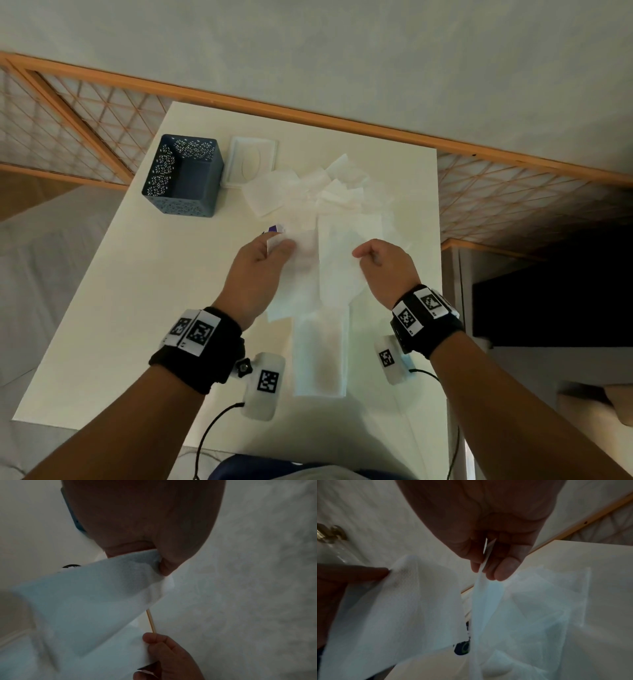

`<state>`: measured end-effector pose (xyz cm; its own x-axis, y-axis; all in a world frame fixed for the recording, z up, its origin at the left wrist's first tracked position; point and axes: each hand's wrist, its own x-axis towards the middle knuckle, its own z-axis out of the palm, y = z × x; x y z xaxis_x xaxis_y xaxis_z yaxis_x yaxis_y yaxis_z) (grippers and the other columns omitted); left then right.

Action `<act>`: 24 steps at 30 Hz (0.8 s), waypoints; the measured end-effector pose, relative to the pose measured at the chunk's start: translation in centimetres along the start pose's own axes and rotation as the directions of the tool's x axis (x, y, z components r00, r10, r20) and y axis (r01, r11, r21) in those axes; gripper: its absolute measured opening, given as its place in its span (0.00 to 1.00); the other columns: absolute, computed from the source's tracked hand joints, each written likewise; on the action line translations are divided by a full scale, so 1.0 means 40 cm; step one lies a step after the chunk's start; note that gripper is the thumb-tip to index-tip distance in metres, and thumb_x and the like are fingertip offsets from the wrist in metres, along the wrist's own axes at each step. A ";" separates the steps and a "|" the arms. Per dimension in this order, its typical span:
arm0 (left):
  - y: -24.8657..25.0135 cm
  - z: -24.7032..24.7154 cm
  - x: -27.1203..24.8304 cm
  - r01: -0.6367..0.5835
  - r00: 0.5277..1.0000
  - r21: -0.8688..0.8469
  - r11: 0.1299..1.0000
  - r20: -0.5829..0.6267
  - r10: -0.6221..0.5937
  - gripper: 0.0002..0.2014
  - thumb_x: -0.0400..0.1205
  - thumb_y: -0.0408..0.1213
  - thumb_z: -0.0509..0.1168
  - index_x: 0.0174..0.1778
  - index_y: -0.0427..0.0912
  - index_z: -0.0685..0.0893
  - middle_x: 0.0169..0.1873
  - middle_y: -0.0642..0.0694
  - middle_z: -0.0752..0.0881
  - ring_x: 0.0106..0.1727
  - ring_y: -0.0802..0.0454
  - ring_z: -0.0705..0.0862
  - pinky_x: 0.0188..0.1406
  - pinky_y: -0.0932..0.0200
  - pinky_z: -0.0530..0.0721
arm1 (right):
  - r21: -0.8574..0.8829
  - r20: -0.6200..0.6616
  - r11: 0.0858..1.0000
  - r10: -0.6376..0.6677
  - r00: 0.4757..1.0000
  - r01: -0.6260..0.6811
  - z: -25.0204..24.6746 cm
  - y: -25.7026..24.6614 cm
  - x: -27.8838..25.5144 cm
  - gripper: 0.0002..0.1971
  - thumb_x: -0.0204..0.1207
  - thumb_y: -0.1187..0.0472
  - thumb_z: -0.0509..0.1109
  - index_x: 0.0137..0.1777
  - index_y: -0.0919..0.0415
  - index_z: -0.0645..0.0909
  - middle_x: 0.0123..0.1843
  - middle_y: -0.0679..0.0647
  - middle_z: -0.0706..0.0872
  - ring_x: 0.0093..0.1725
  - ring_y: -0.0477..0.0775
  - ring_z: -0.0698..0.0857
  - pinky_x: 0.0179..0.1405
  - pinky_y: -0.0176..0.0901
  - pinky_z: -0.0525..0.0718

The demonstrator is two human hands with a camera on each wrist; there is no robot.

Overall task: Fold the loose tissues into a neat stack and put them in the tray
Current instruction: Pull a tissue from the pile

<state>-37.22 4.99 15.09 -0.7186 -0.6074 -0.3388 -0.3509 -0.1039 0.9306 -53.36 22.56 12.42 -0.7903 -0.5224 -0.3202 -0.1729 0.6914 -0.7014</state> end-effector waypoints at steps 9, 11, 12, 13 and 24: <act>0.083 0.002 -0.014 0.007 0.990 -0.092 0.996 0.138 0.006 0.15 0.84 0.49 0.68 0.48 0.38 0.85 0.43 0.43 0.87 0.45 0.47 0.84 0.50 0.48 0.79 | 0.379 0.212 0.922 -0.171 0.962 0.080 -0.014 -0.103 -0.061 0.21 0.78 0.44 0.62 0.58 0.53 0.92 0.54 0.45 0.92 0.53 0.47 0.88 0.55 0.41 0.87; 0.089 0.005 -0.014 0.021 0.991 -0.112 0.994 0.136 -0.006 0.16 0.83 0.50 0.68 0.50 0.37 0.85 0.45 0.39 0.88 0.46 0.45 0.85 0.52 0.47 0.80 | 0.425 0.237 0.904 -0.170 0.956 0.056 -0.017 -0.114 -0.066 0.24 0.80 0.39 0.64 0.55 0.57 0.92 0.53 0.53 0.93 0.52 0.52 0.89 0.55 0.47 0.88; 0.089 0.007 -0.014 0.023 0.990 -0.124 0.992 0.139 -0.006 0.16 0.83 0.49 0.68 0.50 0.36 0.84 0.45 0.38 0.88 0.46 0.45 0.85 0.51 0.46 0.80 | 0.435 0.240 0.900 -0.163 0.957 0.044 -0.019 -0.119 -0.067 0.21 0.82 0.41 0.67 0.54 0.58 0.92 0.52 0.53 0.93 0.50 0.51 0.89 0.55 0.48 0.89; 0.089 0.009 -0.014 0.027 0.990 -0.136 0.990 0.143 -0.007 0.15 0.85 0.47 0.68 0.50 0.35 0.84 0.44 0.39 0.86 0.45 0.45 0.84 0.51 0.46 0.79 | 0.440 0.240 0.898 -0.147 0.960 0.028 -0.018 -0.119 -0.067 0.17 0.84 0.45 0.71 0.53 0.58 0.92 0.50 0.53 0.94 0.48 0.49 0.89 0.52 0.47 0.90; 0.043 0.015 -0.008 0.178 0.974 -0.331 0.927 0.191 -0.119 0.15 0.87 0.42 0.71 0.68 0.42 0.89 0.64 0.41 0.92 0.67 0.37 0.89 0.71 0.39 0.84 | 0.534 0.229 0.846 -0.137 0.964 -0.007 -0.009 -0.110 -0.073 0.13 0.82 0.61 0.78 0.39 0.61 0.79 0.41 0.59 0.78 0.39 0.51 0.77 0.35 0.29 0.77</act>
<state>-37.97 5.46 16.73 -0.7731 -0.4289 -0.4672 -0.2546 -0.4648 0.8480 -50.51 21.22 16.66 -0.6030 -0.7128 -0.3582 0.1726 0.3219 -0.9309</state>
